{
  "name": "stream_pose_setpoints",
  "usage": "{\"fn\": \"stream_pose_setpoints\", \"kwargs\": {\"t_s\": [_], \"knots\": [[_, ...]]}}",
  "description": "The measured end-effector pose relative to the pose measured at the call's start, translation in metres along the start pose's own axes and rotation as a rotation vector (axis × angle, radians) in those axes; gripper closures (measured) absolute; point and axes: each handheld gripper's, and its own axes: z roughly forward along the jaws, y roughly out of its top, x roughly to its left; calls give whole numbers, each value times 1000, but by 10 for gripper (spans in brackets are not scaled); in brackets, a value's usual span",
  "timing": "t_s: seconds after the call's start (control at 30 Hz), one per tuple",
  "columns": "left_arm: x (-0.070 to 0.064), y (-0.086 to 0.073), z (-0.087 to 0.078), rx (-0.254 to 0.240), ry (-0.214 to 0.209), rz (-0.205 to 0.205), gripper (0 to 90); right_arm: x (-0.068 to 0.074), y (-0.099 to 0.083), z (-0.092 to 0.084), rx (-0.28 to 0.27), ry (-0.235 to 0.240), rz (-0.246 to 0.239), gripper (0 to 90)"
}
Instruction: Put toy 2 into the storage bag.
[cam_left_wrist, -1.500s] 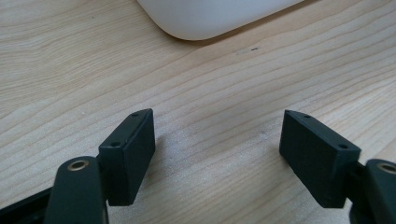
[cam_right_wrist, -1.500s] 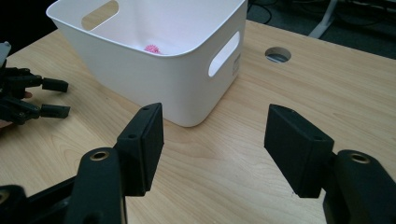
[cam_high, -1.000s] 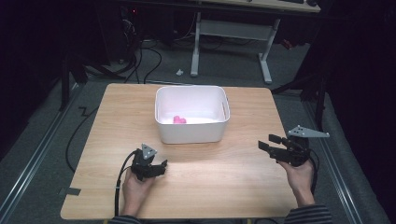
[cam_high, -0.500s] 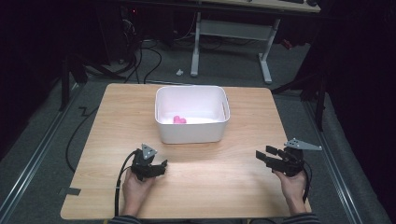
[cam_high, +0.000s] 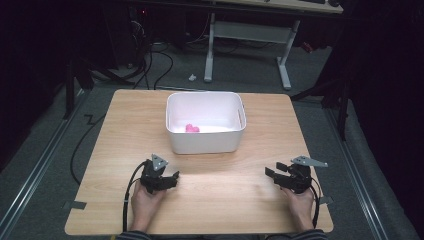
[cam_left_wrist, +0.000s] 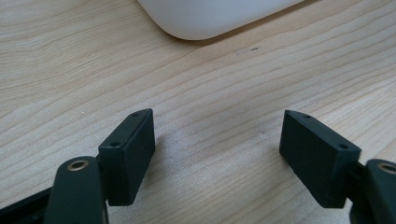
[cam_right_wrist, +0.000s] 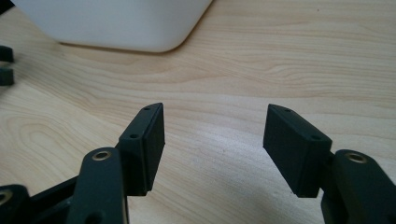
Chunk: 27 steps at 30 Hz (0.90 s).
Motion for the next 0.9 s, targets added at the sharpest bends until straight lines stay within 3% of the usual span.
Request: {"fn": "stream_pose_setpoints", "kwargs": {"t_s": [0.2,0.9], "knots": [[0,0,0,0,0,0,270,5,-5,12,31,-44,-33,383],[0,0,0,0,0,0,270,15,-12,31,84,-106,-104,363]]}}
